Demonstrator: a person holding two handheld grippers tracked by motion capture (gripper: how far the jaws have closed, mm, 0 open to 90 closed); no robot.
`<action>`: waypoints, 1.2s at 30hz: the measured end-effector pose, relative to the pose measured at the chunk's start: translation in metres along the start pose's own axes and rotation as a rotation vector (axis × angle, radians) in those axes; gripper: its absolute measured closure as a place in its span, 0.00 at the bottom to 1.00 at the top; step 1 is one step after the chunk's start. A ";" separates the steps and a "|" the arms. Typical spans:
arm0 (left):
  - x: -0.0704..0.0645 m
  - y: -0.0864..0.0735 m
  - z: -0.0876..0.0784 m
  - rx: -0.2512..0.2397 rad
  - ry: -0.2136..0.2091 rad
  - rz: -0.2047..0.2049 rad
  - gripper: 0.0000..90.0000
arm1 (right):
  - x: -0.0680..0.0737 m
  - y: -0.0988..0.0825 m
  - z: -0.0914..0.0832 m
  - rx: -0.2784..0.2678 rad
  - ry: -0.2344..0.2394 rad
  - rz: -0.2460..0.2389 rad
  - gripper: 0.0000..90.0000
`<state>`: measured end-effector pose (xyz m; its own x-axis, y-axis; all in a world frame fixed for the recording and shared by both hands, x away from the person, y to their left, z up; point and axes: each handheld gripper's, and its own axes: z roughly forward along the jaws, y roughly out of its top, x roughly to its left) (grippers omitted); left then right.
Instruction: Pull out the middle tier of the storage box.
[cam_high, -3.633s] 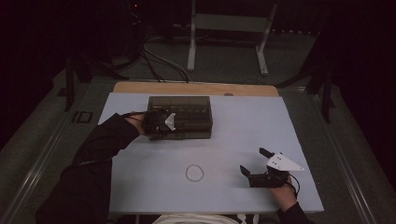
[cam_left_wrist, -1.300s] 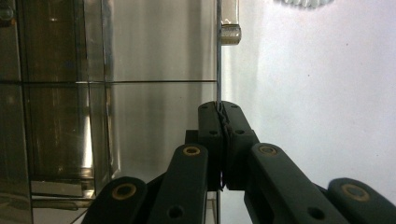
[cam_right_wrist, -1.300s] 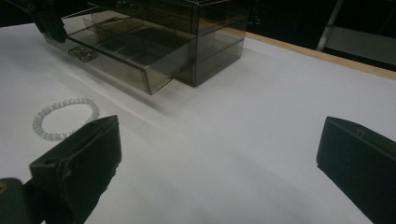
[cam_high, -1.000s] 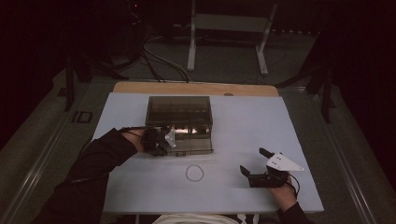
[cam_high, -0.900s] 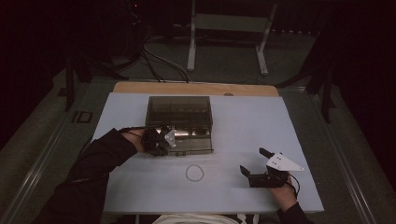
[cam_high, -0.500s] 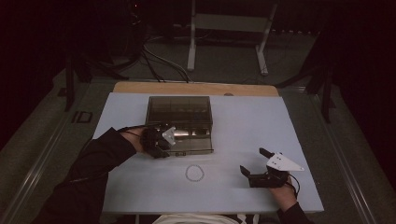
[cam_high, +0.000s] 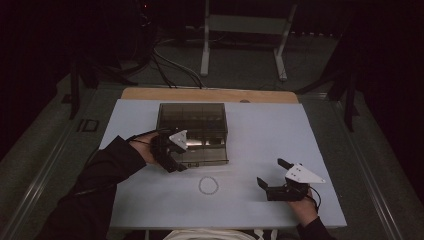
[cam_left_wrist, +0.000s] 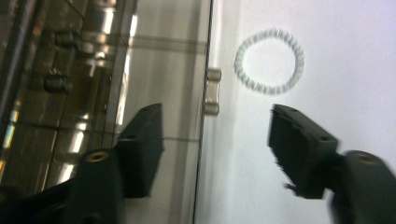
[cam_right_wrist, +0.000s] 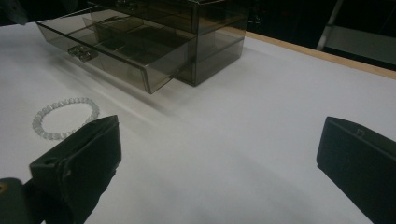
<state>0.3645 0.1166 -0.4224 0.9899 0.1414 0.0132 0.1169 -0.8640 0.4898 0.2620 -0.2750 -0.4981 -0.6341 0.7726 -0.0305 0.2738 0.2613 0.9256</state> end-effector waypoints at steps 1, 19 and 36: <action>0.000 0.001 -0.001 -0.014 0.001 -0.011 0.29 | 0.000 0.000 0.000 0.000 0.000 0.000 0.00; -0.007 0.015 0.008 -0.144 -0.035 -0.038 0.03 | 0.000 0.000 -0.001 -0.001 0.000 0.001 0.00; -0.042 0.021 0.019 -0.205 -0.028 0.010 0.03 | 0.001 0.000 0.000 0.002 0.001 -0.001 0.00</action>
<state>0.3269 0.0835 -0.4289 0.9931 0.1173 -0.0043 0.0913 -0.7486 0.6568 0.2618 -0.2743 -0.4981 -0.6354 0.7716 -0.0314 0.2746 0.2638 0.9247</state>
